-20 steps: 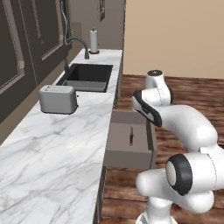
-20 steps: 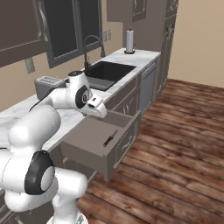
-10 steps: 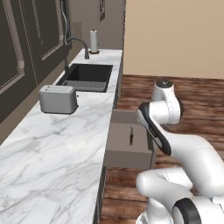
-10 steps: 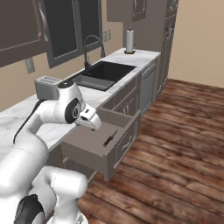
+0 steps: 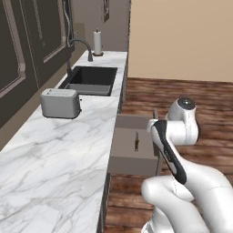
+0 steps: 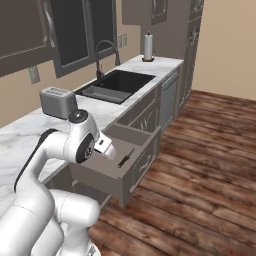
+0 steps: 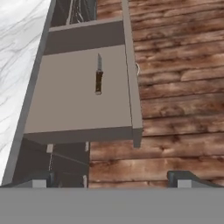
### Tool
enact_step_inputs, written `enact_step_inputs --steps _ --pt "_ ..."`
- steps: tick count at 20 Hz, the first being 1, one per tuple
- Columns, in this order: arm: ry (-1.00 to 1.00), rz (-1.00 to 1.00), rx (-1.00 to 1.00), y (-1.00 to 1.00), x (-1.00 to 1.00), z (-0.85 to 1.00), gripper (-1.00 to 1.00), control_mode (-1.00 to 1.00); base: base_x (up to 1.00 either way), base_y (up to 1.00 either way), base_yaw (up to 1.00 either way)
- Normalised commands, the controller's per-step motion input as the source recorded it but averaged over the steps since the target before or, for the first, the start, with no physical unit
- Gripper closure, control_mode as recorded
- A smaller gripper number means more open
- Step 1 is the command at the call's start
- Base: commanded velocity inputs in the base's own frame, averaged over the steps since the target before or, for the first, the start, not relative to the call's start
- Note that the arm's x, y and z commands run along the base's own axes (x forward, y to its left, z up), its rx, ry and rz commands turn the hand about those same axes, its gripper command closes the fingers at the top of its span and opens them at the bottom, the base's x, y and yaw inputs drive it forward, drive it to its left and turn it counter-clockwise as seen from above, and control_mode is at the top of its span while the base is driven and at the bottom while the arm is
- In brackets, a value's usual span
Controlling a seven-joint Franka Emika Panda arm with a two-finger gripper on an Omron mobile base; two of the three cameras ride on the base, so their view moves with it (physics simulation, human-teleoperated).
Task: Pick up the metallic utensils from the counter and place them in the open drawer. Make sure not to pick up any wooden utensils.
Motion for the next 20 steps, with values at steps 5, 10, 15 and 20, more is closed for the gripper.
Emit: enact_step_inputs --steps 5,10,15,20 --pt "0.0 0.0 0.0 0.0 0.0 0.0 -1.0 -1.0 0.0 0.0 0.0" --pt "0.0 0.0 0.0 -0.03 -0.01 0.0 -1.0 1.0 -0.12 -0.12 -0.04" --pt "0.0 0.0 0.0 0.0 0.0 0.0 -1.0 1.0 -0.55 -0.32 -0.46" --pt "0.0 0.0 0.0 0.0 0.0 0.0 -1.0 1.0 -0.48 -0.24 -0.69"
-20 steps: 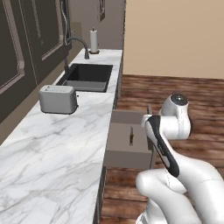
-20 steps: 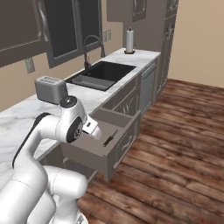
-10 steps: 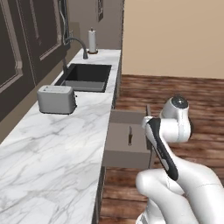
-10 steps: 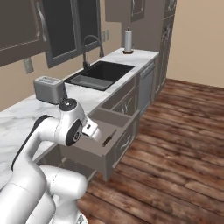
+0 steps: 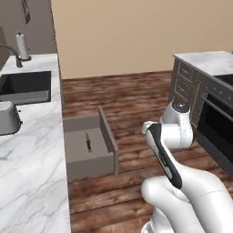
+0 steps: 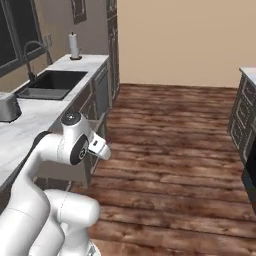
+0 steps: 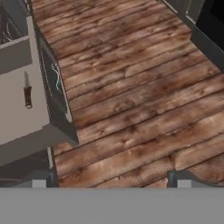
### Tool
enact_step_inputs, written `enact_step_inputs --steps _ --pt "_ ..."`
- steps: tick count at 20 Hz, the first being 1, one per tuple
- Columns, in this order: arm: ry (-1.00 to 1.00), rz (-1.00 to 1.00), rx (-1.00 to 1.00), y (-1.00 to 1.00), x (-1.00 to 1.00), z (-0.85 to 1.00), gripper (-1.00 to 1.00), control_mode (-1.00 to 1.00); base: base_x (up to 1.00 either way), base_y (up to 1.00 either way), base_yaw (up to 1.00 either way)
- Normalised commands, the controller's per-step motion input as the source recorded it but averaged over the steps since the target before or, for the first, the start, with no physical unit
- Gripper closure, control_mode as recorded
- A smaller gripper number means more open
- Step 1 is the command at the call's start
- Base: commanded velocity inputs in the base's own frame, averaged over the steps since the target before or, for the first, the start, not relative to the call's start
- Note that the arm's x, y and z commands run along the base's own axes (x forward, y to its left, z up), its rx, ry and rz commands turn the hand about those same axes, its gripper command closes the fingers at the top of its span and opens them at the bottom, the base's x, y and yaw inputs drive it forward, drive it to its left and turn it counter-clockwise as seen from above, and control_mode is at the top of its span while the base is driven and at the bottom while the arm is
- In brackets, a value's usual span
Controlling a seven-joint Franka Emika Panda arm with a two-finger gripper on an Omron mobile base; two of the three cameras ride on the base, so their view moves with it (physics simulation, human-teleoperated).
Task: Pick up the metallic utensils from the counter and place them in the open drawer. Make sure not to pick up any wooden utensils.
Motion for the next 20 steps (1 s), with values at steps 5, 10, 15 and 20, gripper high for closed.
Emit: enact_step_inputs --steps 5,10,15,20 --pt "0.0 0.0 0.0 0.0 0.0 0.0 -1.0 1.0 -0.24 -0.37 -0.73" --pt "0.0 0.0 0.0 0.0 0.0 0.0 -1.0 1.0 -0.12 -0.39 -0.74" --pt "0.0 0.0 0.0 0.0 0.0 0.0 -1.0 1.0 -0.01 -0.6 -0.78" --pt "0.0 0.0 0.0 0.0 0.0 0.0 -1.0 1.0 -0.03 -0.78 -0.73"
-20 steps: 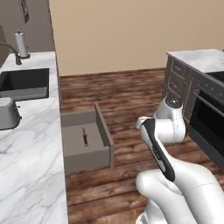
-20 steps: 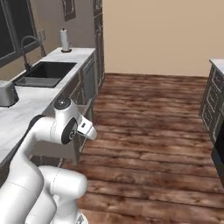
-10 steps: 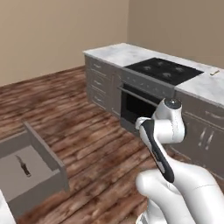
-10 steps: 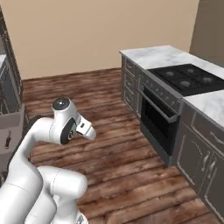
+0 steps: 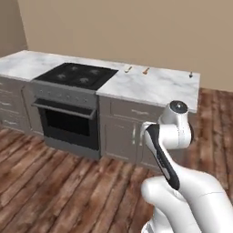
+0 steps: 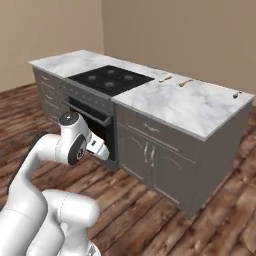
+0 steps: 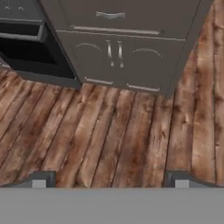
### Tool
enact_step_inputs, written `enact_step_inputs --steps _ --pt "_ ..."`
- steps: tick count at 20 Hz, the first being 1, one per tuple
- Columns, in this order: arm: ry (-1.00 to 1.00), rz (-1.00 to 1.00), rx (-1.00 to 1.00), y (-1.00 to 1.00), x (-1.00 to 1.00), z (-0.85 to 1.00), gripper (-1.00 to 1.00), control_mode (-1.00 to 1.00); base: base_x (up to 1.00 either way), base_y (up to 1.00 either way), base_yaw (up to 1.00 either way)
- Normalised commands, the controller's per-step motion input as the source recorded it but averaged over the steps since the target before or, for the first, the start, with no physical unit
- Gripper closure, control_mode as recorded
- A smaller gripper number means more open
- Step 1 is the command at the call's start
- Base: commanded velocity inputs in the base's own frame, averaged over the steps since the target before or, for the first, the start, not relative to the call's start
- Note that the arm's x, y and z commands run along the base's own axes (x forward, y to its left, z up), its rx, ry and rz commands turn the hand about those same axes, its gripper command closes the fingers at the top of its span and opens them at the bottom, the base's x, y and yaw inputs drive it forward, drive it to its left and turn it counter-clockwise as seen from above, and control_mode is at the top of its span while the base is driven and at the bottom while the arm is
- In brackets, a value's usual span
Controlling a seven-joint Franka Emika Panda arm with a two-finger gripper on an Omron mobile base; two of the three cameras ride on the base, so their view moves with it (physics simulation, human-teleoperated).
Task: Pick up the metallic utensils from the counter and place them in the open drawer. Make sure not to pick up any wooden utensils.
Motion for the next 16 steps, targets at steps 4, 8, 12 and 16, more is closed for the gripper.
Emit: enact_step_inputs --steps 4,8,12,16 --pt "0.0 0.0 0.0 0.0 0.0 0.0 -1.0 1.0 0.08 -1.0 -0.59" --pt "0.0 0.0 0.0 0.0 0.0 0.0 -1.0 1.0 0.0 -1.0 -0.6" --pt "0.0 0.0 0.0 0.0 0.0 0.0 -1.0 1.0 0.42 -1.0 -0.49" --pt "0.0 0.0 0.0 0.0 0.0 0.0 -1.0 1.0 0.98 -1.0 -0.26"
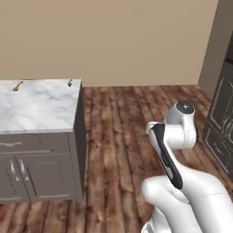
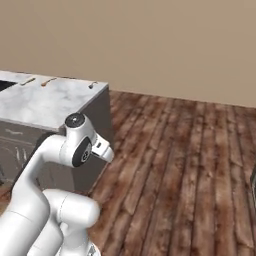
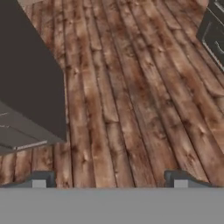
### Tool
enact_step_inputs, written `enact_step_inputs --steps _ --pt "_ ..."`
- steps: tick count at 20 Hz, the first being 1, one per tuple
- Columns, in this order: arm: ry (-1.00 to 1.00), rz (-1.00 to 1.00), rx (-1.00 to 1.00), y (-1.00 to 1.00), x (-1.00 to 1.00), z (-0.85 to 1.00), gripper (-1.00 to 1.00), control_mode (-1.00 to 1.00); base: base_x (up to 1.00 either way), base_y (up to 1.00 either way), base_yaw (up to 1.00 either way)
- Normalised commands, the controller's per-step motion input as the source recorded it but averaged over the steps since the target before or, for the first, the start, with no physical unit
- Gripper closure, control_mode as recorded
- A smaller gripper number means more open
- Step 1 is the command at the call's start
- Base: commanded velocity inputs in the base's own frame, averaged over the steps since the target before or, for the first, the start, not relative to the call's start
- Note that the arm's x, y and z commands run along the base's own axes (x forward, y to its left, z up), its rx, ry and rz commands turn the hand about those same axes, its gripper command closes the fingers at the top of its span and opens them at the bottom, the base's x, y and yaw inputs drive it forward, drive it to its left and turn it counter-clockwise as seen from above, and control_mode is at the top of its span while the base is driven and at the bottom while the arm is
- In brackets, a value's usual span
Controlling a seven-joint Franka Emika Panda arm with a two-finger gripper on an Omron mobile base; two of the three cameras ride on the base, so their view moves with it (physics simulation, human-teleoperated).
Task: Pick up the metallic utensils from the counter and place them in the open drawer. Make sure not to pick up any wooden utensils.
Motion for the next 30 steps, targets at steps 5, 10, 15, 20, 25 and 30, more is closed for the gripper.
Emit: enact_step_inputs --steps 5,10,15,20,25,30 --pt "0.0 0.0 0.0 0.0 0.0 0.0 -1.0 1.0 1.0 -0.74 -0.09" --pt "0.0 0.0 0.0 0.0 0.0 0.0 -1.0 1.0 1.0 -0.36 0.02" --pt "0.0 0.0 0.0 0.0 0.0 0.0 -1.0 1.0 1.0 -0.35 0.07" --pt "0.0 0.0 0.0 0.0 0.0 0.0 -1.0 1.0 1.0 -0.28 0.2" --pt "0.0 0.0 0.0 0.0 0.0 0.0 -1.0 1.0 1.0 -0.14 0.38" --pt "0.0 0.0 0.0 0.0 0.0 0.0 -1.0 1.0 1.0 -0.25 0.41"
